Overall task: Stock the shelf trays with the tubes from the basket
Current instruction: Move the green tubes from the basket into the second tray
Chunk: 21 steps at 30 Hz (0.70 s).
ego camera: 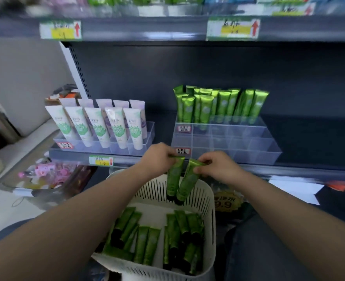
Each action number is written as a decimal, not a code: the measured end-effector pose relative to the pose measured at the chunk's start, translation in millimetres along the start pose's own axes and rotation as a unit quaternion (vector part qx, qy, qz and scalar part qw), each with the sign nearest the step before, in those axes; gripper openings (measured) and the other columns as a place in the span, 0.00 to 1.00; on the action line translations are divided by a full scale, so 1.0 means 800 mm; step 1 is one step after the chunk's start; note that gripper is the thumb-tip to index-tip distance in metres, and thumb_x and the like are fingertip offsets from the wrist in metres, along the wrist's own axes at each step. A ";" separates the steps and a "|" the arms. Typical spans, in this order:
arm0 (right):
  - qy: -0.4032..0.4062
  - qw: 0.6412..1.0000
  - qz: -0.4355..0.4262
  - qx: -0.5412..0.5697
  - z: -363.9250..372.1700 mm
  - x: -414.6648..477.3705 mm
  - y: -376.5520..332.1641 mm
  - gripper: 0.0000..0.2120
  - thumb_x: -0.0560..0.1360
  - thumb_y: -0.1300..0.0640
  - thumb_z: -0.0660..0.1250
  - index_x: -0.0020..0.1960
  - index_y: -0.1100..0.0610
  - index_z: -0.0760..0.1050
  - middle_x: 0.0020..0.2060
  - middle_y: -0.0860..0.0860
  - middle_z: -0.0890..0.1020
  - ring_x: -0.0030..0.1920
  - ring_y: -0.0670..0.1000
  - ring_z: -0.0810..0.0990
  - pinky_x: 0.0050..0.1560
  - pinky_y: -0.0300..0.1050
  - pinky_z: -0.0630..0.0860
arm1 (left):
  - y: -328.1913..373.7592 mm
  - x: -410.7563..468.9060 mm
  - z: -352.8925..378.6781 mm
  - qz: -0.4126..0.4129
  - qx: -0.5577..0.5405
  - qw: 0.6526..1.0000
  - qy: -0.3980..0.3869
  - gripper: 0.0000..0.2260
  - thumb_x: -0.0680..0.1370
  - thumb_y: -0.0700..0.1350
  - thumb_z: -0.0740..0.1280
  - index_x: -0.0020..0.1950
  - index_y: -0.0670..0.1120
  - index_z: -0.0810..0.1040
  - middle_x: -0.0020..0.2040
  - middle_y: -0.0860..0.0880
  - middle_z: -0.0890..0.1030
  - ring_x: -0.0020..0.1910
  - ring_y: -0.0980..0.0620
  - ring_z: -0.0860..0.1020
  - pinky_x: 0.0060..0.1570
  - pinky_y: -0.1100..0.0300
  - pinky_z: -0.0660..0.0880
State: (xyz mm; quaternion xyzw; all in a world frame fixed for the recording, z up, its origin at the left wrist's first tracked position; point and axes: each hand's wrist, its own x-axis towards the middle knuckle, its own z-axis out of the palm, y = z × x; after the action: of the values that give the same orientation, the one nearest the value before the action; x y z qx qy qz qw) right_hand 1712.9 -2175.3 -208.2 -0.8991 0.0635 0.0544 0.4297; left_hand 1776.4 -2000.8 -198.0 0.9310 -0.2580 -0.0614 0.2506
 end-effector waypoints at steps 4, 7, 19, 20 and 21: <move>0.029 0.999 -0.008 0.033 -0.036 -0.006 -0.005 0.02 0.72 0.58 0.71 0.42 0.56 0.80 0.35 0.50 0.79 0.39 0.49 0.77 0.41 0.44 0.73 | 0.032 0.010 -0.017 0.019 0.006 1.000 0.009 0.08 0.78 0.43 0.64 0.52 0.45 0.83 0.47 0.47 0.83 0.45 0.52 0.78 0.40 0.65 0.65; 0.046 0.998 -0.027 0.043 -0.062 -0.007 -0.008 0.04 0.72 0.58 0.71 0.39 0.53 0.78 0.33 0.47 0.77 0.37 0.47 0.75 0.39 0.42 0.70 | 0.056 0.023 -0.028 0.031 0.001 0.999 0.019 0.09 0.78 0.43 0.64 0.53 0.44 0.82 0.48 0.47 0.82 0.49 0.51 0.78 0.42 0.67 0.65; 0.103 0.989 -0.067 0.083 -0.160 0.017 -0.013 0.04 0.72 0.59 0.71 0.45 0.59 0.80 0.37 0.54 0.76 0.39 0.51 0.73 0.44 0.43 0.68 | 0.137 0.099 -0.059 0.089 0.046 0.993 0.065 0.12 0.79 0.44 0.63 0.62 0.44 0.77 0.59 0.44 0.79 0.58 0.47 0.76 0.47 0.64 0.67; 0.106 0.988 -0.069 0.085 -0.167 0.021 -0.013 0.03 0.73 0.59 0.71 0.44 0.59 0.80 0.37 0.54 0.76 0.39 0.50 0.73 0.44 0.44 0.68 | 0.142 0.107 -0.061 0.093 0.052 0.992 0.067 0.13 0.79 0.44 0.63 0.62 0.44 0.77 0.58 0.44 0.79 0.57 0.47 0.76 0.47 0.64 0.67; 0.110 0.988 -0.072 0.084 -0.173 0.026 -0.013 0.03 0.72 0.59 0.71 0.44 0.58 0.80 0.36 0.54 0.76 0.39 0.50 0.74 0.45 0.44 0.69 | 0.146 0.115 -0.062 0.096 0.057 0.991 0.069 0.13 0.79 0.44 0.63 0.62 0.44 0.77 0.59 0.45 0.79 0.57 0.47 0.76 0.47 0.64 0.67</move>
State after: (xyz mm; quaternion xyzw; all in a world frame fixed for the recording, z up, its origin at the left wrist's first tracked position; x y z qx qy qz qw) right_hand 1740.9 -2278.5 -117.2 -0.8625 0.0503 -0.0815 0.4968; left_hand 1814.9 -2112.9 -95.3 0.9168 -0.3314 0.0417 0.2188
